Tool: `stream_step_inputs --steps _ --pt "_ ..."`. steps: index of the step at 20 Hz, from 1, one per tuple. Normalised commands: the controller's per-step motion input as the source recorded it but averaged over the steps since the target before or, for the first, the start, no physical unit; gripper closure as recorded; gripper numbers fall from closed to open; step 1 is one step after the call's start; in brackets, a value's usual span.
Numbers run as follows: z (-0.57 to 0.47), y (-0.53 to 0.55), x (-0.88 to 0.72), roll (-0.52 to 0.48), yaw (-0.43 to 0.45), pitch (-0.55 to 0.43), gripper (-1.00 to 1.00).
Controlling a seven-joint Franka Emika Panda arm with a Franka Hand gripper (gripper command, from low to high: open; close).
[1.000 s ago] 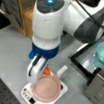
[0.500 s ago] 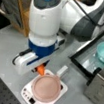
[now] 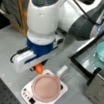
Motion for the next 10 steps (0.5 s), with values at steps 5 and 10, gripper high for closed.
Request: stream_step_inputs --steps 5,10 --pt "0.1 -0.01 0.17 -0.035 -0.141 0.123 1.0" --pt "0.07 -0.02 0.05 0.169 -0.098 0.3 1.0"
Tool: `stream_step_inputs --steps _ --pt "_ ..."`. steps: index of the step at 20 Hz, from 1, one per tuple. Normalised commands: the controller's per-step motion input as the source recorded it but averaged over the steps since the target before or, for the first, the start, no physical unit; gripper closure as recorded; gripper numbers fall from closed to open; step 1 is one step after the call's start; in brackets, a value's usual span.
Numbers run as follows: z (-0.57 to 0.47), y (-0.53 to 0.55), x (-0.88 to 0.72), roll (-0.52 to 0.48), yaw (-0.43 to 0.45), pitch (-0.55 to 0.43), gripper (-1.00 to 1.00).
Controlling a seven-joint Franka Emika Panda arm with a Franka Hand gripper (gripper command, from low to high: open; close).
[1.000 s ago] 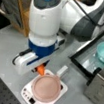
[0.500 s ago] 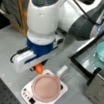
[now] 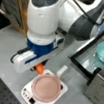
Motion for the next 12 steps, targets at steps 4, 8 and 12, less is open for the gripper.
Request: stream_step_inputs --steps 4,8,12 --pt "0.05 -0.11 -0.13 0.17 -0.083 0.235 1.0" --pt "0.03 -0.21 -0.24 0.141 -0.061 0.141 1.0" --pt "-0.02 -0.25 -0.36 0.152 -0.067 0.047 1.0"
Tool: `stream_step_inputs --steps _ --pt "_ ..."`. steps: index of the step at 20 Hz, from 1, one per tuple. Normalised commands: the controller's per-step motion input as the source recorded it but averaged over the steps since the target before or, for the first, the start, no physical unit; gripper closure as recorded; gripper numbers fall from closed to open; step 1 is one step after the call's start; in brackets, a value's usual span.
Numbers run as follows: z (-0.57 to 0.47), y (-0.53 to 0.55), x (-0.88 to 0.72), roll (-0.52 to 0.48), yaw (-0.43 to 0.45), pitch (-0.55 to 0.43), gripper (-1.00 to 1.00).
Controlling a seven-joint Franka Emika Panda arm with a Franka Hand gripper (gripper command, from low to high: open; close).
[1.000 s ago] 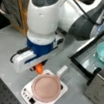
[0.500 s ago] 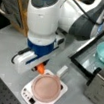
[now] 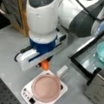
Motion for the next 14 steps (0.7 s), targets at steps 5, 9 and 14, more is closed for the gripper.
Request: stream_step_inputs --steps 5,9,14 --pt "-0.06 -0.17 -0.49 0.175 -0.065 -0.007 1.0" --pt "-0.09 -0.06 -0.61 0.18 -0.034 -0.072 1.0" --pt "-0.11 0.04 -0.7 0.165 0.001 -0.119 1.0"
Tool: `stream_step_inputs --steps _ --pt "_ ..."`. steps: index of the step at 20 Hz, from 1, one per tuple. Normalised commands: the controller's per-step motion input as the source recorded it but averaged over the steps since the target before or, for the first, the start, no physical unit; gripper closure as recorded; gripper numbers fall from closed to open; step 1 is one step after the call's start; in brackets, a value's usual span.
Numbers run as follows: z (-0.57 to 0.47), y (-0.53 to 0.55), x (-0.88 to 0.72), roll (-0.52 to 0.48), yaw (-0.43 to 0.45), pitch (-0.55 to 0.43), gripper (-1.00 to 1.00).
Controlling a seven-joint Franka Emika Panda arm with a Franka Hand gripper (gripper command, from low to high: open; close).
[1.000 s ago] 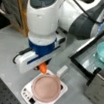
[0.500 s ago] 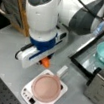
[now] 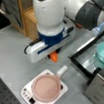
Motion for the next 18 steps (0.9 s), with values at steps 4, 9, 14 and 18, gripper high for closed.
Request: stream_step_inputs --steps 4,9,14,18 --pt "-0.1 0.13 -0.7 0.146 -0.013 -0.154 1.0" --pt "-0.09 0.16 -0.51 0.124 -0.038 -0.183 1.0" --pt "-0.09 0.26 -0.49 0.103 -0.066 -0.193 1.0" --pt "-0.12 0.33 -0.55 0.084 -0.107 -0.183 1.0"
